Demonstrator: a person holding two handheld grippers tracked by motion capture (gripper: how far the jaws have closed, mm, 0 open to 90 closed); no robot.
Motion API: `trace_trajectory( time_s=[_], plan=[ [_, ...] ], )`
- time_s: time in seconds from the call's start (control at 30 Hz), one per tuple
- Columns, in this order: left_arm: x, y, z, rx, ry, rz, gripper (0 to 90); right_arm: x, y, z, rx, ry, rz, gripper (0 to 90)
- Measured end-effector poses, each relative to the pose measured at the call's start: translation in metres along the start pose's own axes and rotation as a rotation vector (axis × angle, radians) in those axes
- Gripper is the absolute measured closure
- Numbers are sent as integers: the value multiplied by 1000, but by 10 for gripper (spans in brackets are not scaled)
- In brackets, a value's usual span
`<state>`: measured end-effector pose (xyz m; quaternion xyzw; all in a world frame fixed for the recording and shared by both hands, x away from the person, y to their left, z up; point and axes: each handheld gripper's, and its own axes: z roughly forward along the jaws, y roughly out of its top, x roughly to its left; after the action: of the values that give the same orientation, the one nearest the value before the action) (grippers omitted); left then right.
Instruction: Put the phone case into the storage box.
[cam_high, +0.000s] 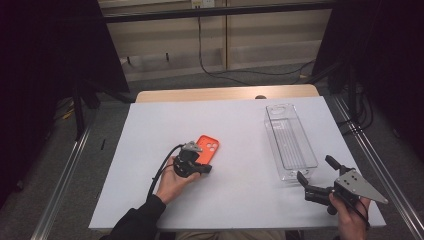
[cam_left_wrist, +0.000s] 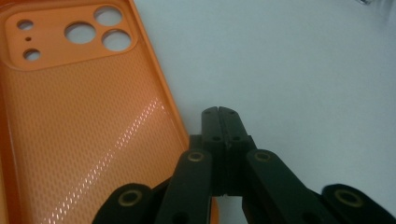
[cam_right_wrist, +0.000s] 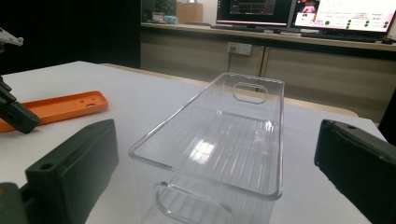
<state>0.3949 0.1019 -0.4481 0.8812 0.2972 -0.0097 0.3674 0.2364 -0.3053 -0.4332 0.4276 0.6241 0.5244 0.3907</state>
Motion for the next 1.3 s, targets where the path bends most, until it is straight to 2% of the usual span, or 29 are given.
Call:
trace_trajectory(
  time_s=[0.1, 0.4, 0.47, 0.53, 0.73, 0.87, 1.0, 1.03, 1.13, 1.27, 1.3],
  plan=[
    [2, -3, -5, 5, 9, -13, 900, 0, 0, 0, 1, -2, 1, 0],
    [6, -7, -12, 16, 17, -8, 900, 0, 0, 0, -3, 2, 1, 0],
    [8, -9, -14, 18, 25, -17, 900, 0, 0, 0, -2, -1, 0, 0],
    [13, -10, -16, 12, 14, -33, 900, 0, 0, 0, 2, 0, -1, 0],
    [12, -10, -16, 16, 22, -18, 900, 0, 0, 0, 0, 3, -3, 0],
    [11, -8, -22, -21, 17, 3, 900, 0, 0, 0, 1, 1, -3, 0],
    [10, -7, -30, -84, 18, 6, 879, 0, 0, 0, -2, 1, -1, 0],
    [10, -7, -33, -96, 26, 22, 871, 0, 0, 0, -2, 1, 0, 0],
    [8, -6, -36, -122, 25, 33, 850, 0, 0, 0, -1, 6, -1, 0],
    [7, -6, -39, -150, 46, 39, 788, 0, 0, 0, 0, 4, -2, 0],
    [7, -6, -40, -158, 45, 35, 705, 0, 0, 0, -1, 5, -1, 0]
  ],
)
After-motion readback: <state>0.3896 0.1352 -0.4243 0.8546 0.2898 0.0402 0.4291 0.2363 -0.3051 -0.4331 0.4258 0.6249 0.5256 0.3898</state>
